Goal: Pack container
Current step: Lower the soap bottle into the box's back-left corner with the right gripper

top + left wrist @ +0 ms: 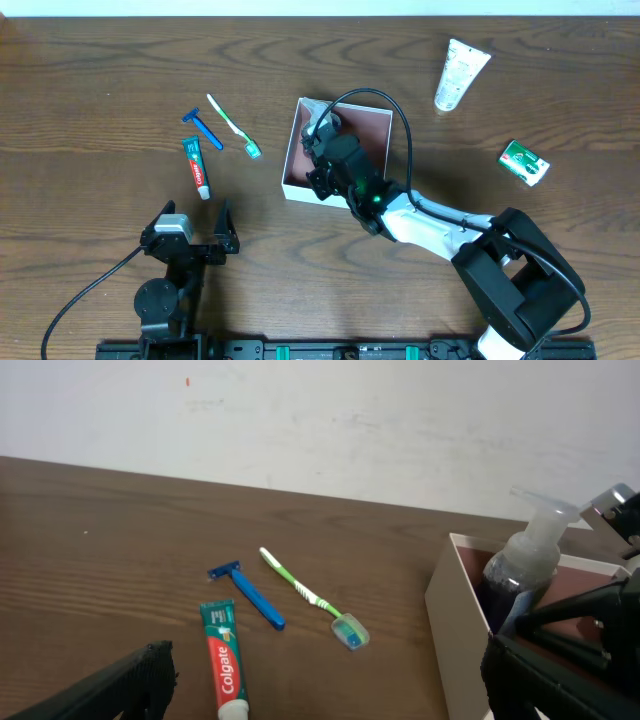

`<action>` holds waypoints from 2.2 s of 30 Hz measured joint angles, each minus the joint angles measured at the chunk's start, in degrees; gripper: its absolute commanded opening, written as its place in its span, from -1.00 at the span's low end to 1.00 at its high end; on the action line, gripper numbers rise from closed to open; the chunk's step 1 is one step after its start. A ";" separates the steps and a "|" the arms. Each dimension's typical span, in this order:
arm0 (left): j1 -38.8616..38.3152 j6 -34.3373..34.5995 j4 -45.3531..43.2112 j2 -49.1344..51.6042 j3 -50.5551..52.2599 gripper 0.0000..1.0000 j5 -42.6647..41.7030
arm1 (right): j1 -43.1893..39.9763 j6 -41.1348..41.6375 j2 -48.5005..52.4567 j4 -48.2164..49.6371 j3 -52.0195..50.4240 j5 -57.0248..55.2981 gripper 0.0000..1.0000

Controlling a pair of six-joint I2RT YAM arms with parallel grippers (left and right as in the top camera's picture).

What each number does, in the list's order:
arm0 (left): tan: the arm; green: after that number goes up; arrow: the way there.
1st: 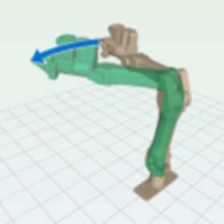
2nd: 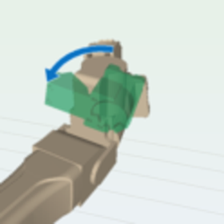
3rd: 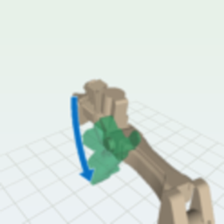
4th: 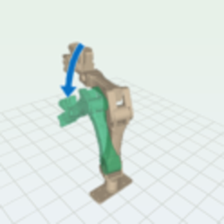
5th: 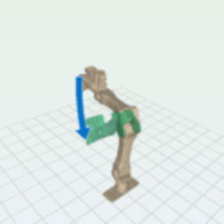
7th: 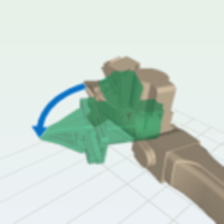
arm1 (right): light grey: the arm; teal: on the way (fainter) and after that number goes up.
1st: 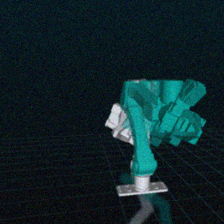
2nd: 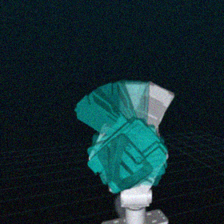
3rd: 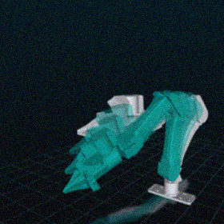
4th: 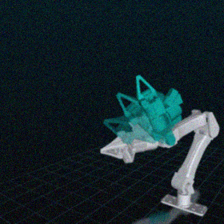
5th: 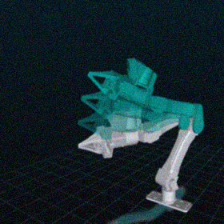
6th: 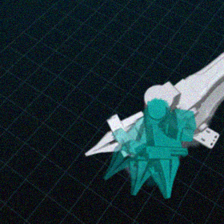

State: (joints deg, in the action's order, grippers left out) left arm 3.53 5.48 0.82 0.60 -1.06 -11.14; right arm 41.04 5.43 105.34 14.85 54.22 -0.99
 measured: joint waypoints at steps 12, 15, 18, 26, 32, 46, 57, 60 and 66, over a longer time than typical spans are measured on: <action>0.00 0.00 0.00 0.00 0.00 0.96 0.00 | 0.00 0.76 -0.70 -8.50 9.99 2.32 -0.97; 0.00 0.00 0.00 0.00 0.00 0.96 0.00 | 0.00 0.94 -0.81 -10.40 10.03 2.32 -0.97; 0.00 0.00 0.00 0.00 0.00 0.96 0.00 | 0.00 1.11 -0.81 -12.57 10.03 2.32 -0.97; 0.02 0.00 0.00 0.00 0.00 0.96 0.00 | -0.04 1.11 -0.81 -14.05 10.03 0.37 -0.97; 0.00 0.00 0.00 0.00 0.00 0.96 0.00 | -1.70 1.11 -0.81 -14.05 10.03 -0.55 -0.97; 0.00 0.02 0.00 0.00 0.00 0.96 0.00 | -2.93 1.11 -0.52 -12.94 10.03 -1.18 -0.97; 0.02 0.00 0.00 0.00 0.00 0.96 0.00 | -2.93 1.40 4.52 -9.60 10.08 -1.20 -0.97; 0.00 0.00 0.00 0.00 0.00 0.96 0.00 | -2.93 1.53 4.74 -8.70 10.10 -1.16 -0.97; 0.02 0.02 0.00 0.00 0.00 0.96 0.00 | -2.93 1.55 4.74 -8.41 11.13 -0.96 -0.97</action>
State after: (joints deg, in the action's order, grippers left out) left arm 3.55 5.50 0.82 0.60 -1.06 -11.14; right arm 38.11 6.98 110.08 6.44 65.34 -1.96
